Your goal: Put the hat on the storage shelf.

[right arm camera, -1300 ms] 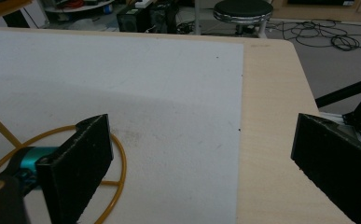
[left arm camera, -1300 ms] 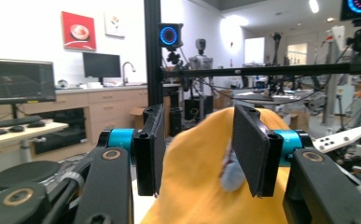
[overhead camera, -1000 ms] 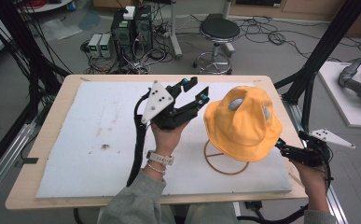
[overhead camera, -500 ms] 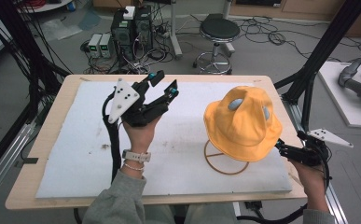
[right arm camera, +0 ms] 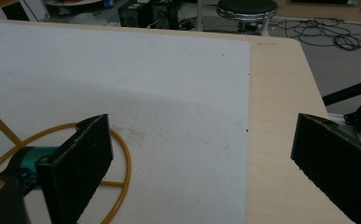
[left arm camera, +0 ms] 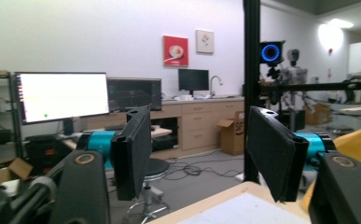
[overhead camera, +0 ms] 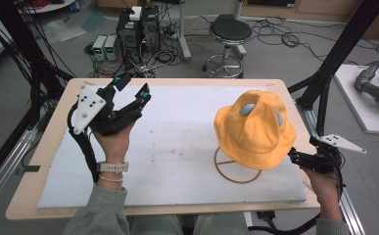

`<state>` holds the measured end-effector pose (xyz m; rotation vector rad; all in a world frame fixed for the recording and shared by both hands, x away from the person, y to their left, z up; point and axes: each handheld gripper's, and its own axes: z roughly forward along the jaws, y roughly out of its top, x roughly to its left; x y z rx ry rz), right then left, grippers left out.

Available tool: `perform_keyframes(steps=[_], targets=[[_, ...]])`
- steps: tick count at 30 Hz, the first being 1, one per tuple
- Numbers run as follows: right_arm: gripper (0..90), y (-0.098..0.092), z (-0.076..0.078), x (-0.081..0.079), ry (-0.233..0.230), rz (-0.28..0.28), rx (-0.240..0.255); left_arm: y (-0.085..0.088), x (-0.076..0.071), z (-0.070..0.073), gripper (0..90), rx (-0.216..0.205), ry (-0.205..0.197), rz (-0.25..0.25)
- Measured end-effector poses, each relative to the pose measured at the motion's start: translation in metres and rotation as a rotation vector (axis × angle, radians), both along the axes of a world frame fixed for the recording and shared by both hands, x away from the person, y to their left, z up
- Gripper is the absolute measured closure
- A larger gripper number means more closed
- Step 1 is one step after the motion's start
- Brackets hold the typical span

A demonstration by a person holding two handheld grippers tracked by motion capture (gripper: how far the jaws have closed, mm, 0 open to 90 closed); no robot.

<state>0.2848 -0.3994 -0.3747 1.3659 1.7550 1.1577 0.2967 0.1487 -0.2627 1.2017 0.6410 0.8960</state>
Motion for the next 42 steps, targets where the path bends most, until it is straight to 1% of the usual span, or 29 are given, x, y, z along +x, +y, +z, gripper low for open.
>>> perform_keyframes(steps=[1, 3, 5, 8, 9, 11, 12, 13, 14, 15, 16, 19, 22, 23, 26, 28, 31, 33, 36, 38, 41, 42], targets=[[5.0, 0.001, 0.0, 0.0, 0.004, -0.001, 0.003, 0.0, 0.0, 0.0, 36.8, 0.0, 0.0, 0.0], [5.0, 0.001, -0.001, 0.001, 0.008, -0.002, 0.0, 0.009, -0.002, -0.002, 34.9, 0.003, 0.004, 0.023], [5.0, 0.001, -0.002, 0.002, 0.007, 0.001, -0.002, 0.016, -0.003, -0.003, 32.6, -0.009, 0.007, 0.033], [5.0, 0.003, -0.002, 0.003, 0.012, -0.001, -0.002, 0.025, -0.005, -0.005, 22.9, -0.014, 0.013, 0.073], [5.0, 0.003, -0.002, 0.003, 0.011, 0.001, -0.004, 0.028, -0.007, -0.006, 21.3, -0.019, 0.009, 0.086], [5.0, 0.004, -0.003, 0.004, 0.014, 0.002, -0.005, 0.035, -0.009, -0.008, 21.1, -0.019, 0.004, 0.102], [5.0, 0.004, -0.003, 0.004, 0.015, 0.002, -0.005, 0.035, -0.009, -0.008, 21.1, -0.019, 0.004, 0.102], [5.0, 0.005, -0.003, 0.004, 0.015, 0.005, -0.007, 0.04, -0.01, -0.009, 21.0, -0.014, 0.002, 0.109], [5.0, 0.005, -0.003, 0.005, 0.016, 0.006, -0.01, 0.04, -0.01, -0.009, 19.8, -0.014, 0.002, 0.109], [5.0, 0.005, -0.003, 0.005, 0.018, 0.006, -0.011, 0.042, -0.011, -0.01, 15.9, -0.01, 0.005, 0.126], [5.0, 0.006, -0.004, 0.005, 0.017, 0.007, -0.011, 0.047, -0.013, -0.011, 13.6, 0.0, 0.023, 0.154], [5.0, 0.006, -0.004, 0.006, 0.016, 0.008, -0.016, 0.053, -0.015, -0.011, 8.3, 0.0, 0.038, 0.18], [5.0, 0.007, -0.004, 0.007, 0.016, 0.009, -0.014, 0.06, -0.019, -0.012, 5.1, -0.012, 0.04, 0.201], [5.0, 0.007, -0.004, 0.007, 0.017, 0.008, -0.016, 0.063, -0.02, -0.012, 1.8, -0.013, 0.04, 0.213], [5.0, 0.008, -0.004, 0.008, 0.018, 0.009, -0.017, 0.067, -0.023, -0.014, 1.6, -0.022, 0.05, 0.242], [5.1, 0.009, -0.004, 0.008, 0.019, 0.01, -0.019, 0.071, -0.024, -0.015, 1.6, -0.022, 0.053, 0.251], [5.0, 0.01, -0.004, 0.009, 0.019, 0.015, -0.019, 0.075, -0.027, -0.018, 1.6, -0.017, 0.054, 0.281], [5.0, 0.011, -0.004, 0.01, 0.02, 0.014, -0.021, 0.077, -0.028, -0.021, 1.6, -0.01, 0.057, 0.29], [5.0, 0.012, -0.005, 0.011, 0.022, 0.019, -0.025, 0.082, -0.03, -0.025, 1.6, -0.01, 0.063, 0.287], [5.0, 0.013, -0.005, 0.012, 0.018, 0.022, -0.027, 0.085, -0.031, -0.028, 1.6, -0.003, 0.067, 0.287], [5.0, 0.014, -0.005, 0.013, 0.022, 0.022, -0.027, 0.093, -0.031, -0.035, 1.6, 0.01, 0.089, 0.298], [5.0, 0.014, -0.005, 0.014, 0.02, 0.023, -0.025, 0.095, -0.031, -0.037, 1.6, 0.007, 0.092, 0.297]])
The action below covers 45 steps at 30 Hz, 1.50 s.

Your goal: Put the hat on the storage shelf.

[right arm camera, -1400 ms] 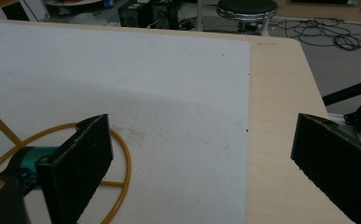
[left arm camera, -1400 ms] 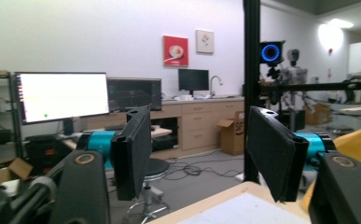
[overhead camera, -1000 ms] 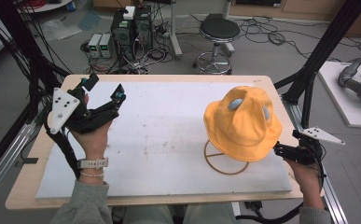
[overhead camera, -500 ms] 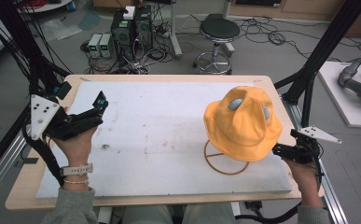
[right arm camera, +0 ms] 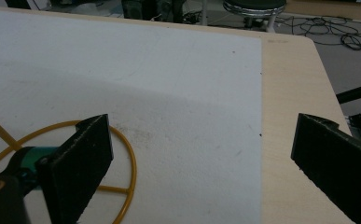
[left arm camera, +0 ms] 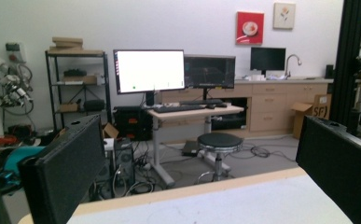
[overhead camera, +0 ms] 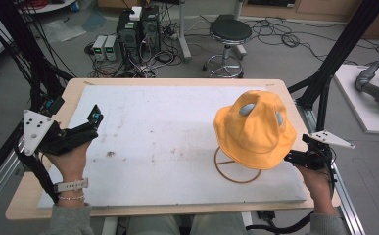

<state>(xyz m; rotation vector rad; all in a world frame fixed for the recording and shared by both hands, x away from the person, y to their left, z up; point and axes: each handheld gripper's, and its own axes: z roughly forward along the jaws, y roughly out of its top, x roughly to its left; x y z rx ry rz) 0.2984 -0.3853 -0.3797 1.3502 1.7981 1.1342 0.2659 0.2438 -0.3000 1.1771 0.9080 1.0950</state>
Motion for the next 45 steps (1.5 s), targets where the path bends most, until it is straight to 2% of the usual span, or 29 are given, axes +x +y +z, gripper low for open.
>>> perform_keyframes(steps=[6, 13, 14, 15, 18, 22, 27, 30, 38, 45], targets=[[5.0, 0.003, -0.001, 0.003, 0.003, 0.003, -0.004, 0.018, 0.0, -0.016, 1.6, -0.009, 0.046, 0.024], [5.0, 0.004, 0.001, 0.003, -0.007, 0.006, -0.006, 0.024, -0.004, -0.03, 1.6, -0.006, 0.067, 0.019], [5.0, 0.005, 0.001, 0.004, -0.008, 0.006, -0.005, 0.026, -0.003, -0.032, 1.6, 0.001, 0.094, 0.011], [5.0, 0.005, 0.001, 0.004, -0.008, 0.006, -0.006, 0.027, -0.003, -0.034, 1.6, 0.005, 0.1, 0.019], [5.0, 0.006, 0.0, 0.004, -0.007, 0.011, -0.01, 0.032, -0.004, -0.04, 1.6, -0.015, 0.107, 0.031], [5.0, 0.006, -0.001, 0.004, -0.006, 0.016, -0.013, 0.035, -0.003, -0.044, 1.6, -0.027, 0.117, 0.038], [5.0, 0.006, -0.002, 0.004, -0.007, 0.019, -0.016, 0.034, -0.005, -0.043, 1.6, -0.029, 0.11, 0.037], [5.0, 0.006, -0.002, 0.004, -0.01, 0.015, -0.009, 0.031, -0.004, -0.044, 1.6, -0.015, 0.111, 0.032], [5.0, 0.004, -0.002, 0.004, -0.014, 0.015, -0.01, 0.029, 0.001, -0.049, 1.6, -0.01, 0.139, 0.019], [5.0, 0.004, -0.003, 0.004, -0.005, 0.016, -0.011, 0.027, 0.003, -0.049, 1.6, -0.01, 0.143, 0.016]])
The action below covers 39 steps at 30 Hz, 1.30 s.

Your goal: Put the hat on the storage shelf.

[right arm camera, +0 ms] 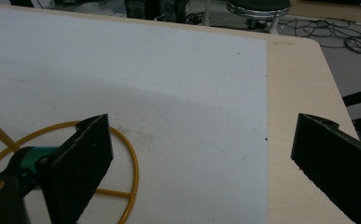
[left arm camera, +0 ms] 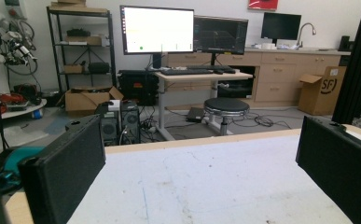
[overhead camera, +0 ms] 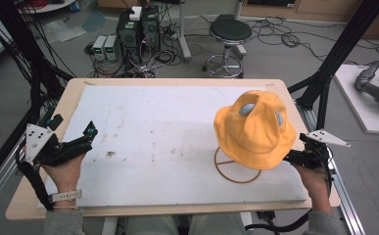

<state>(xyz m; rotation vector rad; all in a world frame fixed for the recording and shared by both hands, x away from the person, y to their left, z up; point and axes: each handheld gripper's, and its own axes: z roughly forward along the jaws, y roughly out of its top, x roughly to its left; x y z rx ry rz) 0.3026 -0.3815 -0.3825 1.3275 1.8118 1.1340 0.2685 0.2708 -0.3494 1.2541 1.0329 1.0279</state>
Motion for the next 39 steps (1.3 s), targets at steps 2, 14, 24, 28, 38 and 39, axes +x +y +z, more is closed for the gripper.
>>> perform_keyframes(steps=[2, 14, 24, 28, 38, 39], targets=[[5.0, -0.0003, 0.0003, -0.0002, -0.001, 0.0, 0.0, 0.0006, 0.0011, -0.0013, 1.6, -0.004, 0.005, -0.002], [5.0, -0.0031, 0.0007, -0.0023, -0.005, -0.009, 0.006, -0.0014, 0.0027, -0.0015, 1.6, 0.007, 0.005, -0.011], [5.0, -0.0054, -0.0003, -0.0032, 0.0, -0.012, 0.002, -0.0028, 0.0033, -0.0012, 1.6, 0.015, 0.006, -0.013], [5.0, -0.0056, -0.001, -0.0028, 0.002, -0.012, -0.001, -0.0018, 0.0037, -0.0019, 1.6, 0.005, 0.008, -0.016], [5.0, -0.0032, -0.0032, -0.0015, 0.01, -0.004, -0.016, -0.0037, 0.004, -0.0028, 1.6, 0.01, 0.017, -0.017], [5.0, -0.0032, -0.0031, -0.0016, 0.01, -0.003, -0.015, -0.0037, 0.0038, -0.0027, 1.6, 0.011, 0.015, -0.016]])
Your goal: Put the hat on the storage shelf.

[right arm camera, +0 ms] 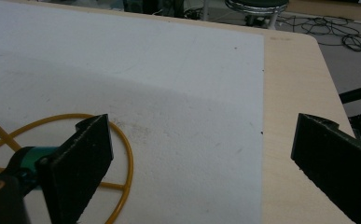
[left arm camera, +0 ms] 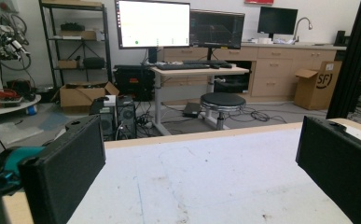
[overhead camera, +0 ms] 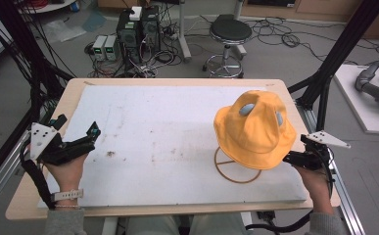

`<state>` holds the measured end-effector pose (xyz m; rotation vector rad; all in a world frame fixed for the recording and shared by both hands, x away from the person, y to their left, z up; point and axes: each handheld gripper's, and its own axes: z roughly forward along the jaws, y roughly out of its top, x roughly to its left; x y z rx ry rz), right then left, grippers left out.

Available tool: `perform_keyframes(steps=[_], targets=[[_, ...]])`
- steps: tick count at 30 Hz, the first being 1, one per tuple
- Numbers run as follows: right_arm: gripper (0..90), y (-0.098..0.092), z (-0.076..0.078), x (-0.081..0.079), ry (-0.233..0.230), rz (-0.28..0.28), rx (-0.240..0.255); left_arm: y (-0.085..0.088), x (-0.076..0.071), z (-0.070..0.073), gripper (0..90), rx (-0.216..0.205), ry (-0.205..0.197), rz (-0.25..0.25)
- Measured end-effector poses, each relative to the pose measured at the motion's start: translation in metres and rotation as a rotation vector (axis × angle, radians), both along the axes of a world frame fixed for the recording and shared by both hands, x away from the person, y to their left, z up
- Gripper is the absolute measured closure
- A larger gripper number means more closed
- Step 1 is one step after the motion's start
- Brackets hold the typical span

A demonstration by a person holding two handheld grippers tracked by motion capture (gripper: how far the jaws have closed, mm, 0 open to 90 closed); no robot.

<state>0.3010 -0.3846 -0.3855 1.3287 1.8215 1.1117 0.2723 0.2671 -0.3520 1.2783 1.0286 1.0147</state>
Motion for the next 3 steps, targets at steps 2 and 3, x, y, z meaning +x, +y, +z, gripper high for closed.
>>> perform_keyframes(steps=[2, 3], targets=[[5.0, 0.0, 0.0003, -0.0001, 0.0, -0.001, 0.004, 0.0, -0.0005, 0.0003, 1.6, -0.001, -0.001, -0.001], [5.0, -0.0004, 0.0008, 0.0, -0.003, -0.001, 0.002, 0.0003, -0.0008, 0.0005, 1.6, 0.0, -0.001, -0.001]])
